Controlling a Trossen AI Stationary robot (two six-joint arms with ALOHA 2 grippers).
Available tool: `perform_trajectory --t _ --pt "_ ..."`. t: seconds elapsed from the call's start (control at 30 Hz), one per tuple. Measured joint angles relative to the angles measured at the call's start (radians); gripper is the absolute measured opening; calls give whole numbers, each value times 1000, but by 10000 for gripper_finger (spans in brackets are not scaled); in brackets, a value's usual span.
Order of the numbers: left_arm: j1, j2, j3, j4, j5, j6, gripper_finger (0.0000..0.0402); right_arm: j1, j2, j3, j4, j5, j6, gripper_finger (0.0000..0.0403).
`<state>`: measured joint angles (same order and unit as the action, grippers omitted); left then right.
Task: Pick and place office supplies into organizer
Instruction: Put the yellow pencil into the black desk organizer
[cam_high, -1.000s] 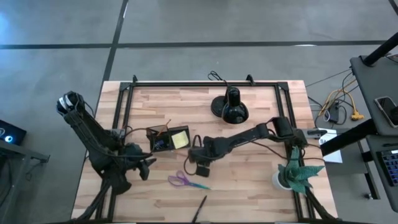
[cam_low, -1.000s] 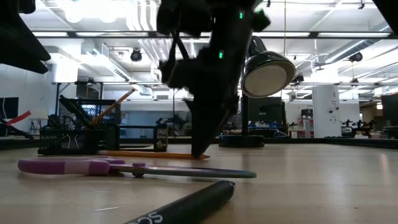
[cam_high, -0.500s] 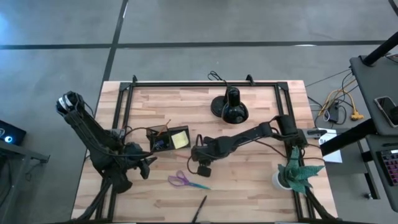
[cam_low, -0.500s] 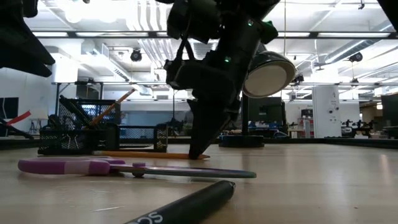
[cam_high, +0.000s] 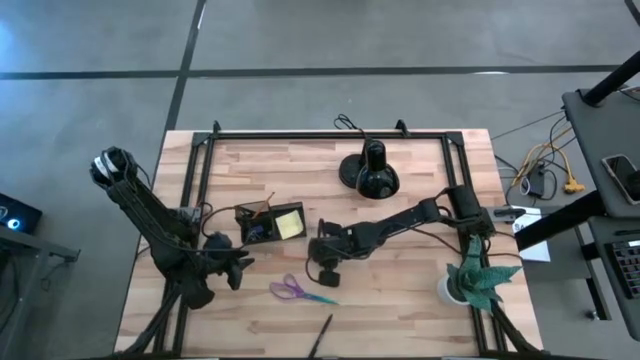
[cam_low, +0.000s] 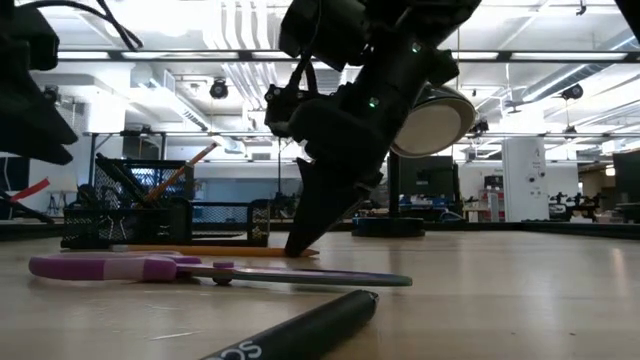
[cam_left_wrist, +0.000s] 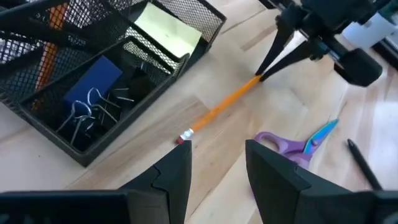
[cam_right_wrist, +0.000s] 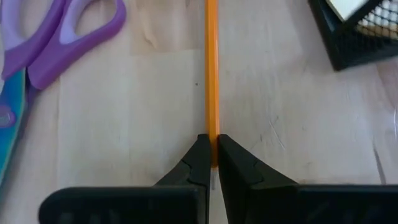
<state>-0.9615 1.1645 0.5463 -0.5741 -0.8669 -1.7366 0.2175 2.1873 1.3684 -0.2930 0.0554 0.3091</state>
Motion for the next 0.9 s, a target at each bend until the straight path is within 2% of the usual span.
perform_trajectory --t 0.13,0.33,0.5,0.63,0.9 --pt "4 5 -19 86 3 116 132 23 1 15 -8 4 -94 9" --pt "33 67 -74 330 35 251 132 36 8 63 -20 -35 -104 9" --pt "51 169 -72 352 124 260 132 40 17 99 -21 -47 -111 8" --pt "50 236 -70 430 181 273 132 41 17 100 -27 -49 -111 8" --pt "73 333 2 463 202 553 132 42 16 100 -36 -57 -112 8"
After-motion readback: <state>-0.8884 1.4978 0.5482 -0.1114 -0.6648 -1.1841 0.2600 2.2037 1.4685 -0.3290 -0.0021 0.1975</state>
